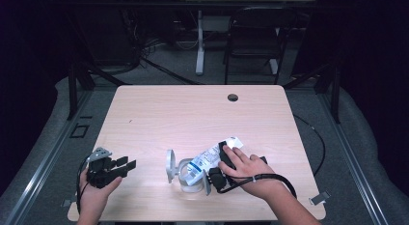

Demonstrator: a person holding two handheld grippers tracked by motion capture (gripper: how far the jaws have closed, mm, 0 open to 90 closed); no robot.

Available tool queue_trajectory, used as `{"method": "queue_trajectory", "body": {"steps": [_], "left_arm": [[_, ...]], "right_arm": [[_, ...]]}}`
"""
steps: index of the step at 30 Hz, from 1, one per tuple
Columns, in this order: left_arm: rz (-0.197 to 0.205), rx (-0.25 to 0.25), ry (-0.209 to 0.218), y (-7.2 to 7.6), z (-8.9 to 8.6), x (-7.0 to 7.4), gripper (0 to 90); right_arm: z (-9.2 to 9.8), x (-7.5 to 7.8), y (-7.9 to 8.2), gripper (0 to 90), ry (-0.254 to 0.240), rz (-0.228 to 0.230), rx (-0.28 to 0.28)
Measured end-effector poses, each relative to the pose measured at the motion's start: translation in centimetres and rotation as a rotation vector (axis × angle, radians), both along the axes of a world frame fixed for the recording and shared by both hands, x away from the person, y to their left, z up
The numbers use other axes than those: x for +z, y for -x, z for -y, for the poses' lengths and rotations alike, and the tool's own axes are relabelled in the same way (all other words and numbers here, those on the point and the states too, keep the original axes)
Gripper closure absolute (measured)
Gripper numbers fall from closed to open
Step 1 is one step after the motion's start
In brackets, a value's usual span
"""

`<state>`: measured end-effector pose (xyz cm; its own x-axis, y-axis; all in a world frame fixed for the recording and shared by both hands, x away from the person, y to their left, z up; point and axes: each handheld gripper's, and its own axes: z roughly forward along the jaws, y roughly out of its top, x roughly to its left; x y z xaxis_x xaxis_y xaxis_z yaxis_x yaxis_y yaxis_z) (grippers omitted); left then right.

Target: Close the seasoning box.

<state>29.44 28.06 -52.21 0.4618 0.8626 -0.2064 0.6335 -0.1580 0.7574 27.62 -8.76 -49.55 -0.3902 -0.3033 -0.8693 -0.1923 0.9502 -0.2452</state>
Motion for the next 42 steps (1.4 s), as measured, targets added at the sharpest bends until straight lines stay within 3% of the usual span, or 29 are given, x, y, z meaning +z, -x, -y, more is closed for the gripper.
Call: {"method": "queue_trajectory", "body": {"steps": [42], "left_arm": [[-0.012,0.002,-0.003,0.02,-0.18,0.07,56.6]], "right_arm": [[-0.08,0.10,0.00,45.6,0.017,0.009,0.010]]}}
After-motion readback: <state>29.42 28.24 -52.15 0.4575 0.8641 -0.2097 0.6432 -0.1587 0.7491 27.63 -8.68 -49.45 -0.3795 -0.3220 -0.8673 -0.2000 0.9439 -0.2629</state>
